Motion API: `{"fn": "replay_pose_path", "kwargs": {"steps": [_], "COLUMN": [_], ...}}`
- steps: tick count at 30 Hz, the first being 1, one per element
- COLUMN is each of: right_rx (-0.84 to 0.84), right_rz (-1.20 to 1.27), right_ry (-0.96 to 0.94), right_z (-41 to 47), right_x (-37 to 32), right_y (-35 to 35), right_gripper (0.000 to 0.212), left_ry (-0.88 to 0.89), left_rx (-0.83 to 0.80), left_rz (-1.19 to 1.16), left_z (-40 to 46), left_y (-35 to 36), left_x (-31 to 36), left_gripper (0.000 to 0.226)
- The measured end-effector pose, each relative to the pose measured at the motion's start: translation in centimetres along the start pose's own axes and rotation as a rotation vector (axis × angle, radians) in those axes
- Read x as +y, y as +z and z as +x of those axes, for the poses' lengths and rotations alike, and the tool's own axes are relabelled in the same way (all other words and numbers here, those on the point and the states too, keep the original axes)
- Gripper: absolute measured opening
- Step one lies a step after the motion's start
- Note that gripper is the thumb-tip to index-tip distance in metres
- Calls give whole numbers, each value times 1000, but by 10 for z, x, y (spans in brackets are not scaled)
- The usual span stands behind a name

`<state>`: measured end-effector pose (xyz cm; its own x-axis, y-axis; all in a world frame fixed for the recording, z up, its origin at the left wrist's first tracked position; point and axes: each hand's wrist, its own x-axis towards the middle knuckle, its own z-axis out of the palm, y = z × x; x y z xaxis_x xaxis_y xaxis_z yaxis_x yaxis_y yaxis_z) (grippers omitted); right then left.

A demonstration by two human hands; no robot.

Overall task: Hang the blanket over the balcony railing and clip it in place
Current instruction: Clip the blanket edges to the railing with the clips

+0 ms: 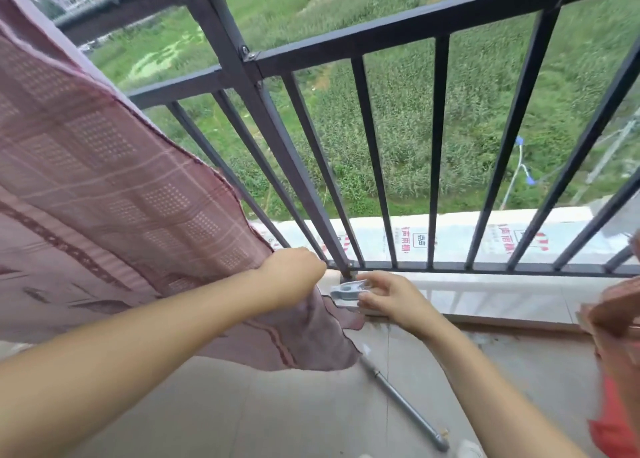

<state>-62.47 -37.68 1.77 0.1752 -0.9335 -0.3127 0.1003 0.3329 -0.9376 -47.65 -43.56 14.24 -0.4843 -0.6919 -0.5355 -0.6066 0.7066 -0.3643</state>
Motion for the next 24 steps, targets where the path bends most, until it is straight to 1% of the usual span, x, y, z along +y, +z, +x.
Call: {"fn": "replay_pose_path", "kwargs": {"steps": [2,5,8,10,12,15,18,20,22,24], "right_rx": [47,96,89,50,29,-11,-69,-72,-43,20], "right_rz": [-29,-207,-339,-349,-319,-371,-439,-415,-408,-441], "right_ry": [-111,-240,-310,-334,-328,-322,-278,-213,-135,-69], "right_z": [-4,0,8,11,14,15,10,4,-7,-26], "right_x": [-1,-7,-10,-12,-13,-14,-14,-11,-6,-2], "right_y": [3,9,12,19,27,34,33,28,17,-2], "right_gripper": [22,20,21,21,19,19,33,49,64,68], "left_ry": [-15,-13,-12,-2,10,7,-3,8,48,113], "left_rx": [-29,-36,-9,11,-5,-28,-44,-34,10,51], "left_rz": [-38,-105,-185,-197,-203,-201,-204,-235,-277,-300], "left_z": [2,0,-6,-9,-11,-11,-8,-6,-3,5], "left_y": [-2,-6,-7,-7,-9,-12,-7,-5,-4,-5], "left_x": [-1,-1,2,3,4,4,2,1,1,10], "left_gripper": [26,28,21,18,17,21,23,17,15,20]}}
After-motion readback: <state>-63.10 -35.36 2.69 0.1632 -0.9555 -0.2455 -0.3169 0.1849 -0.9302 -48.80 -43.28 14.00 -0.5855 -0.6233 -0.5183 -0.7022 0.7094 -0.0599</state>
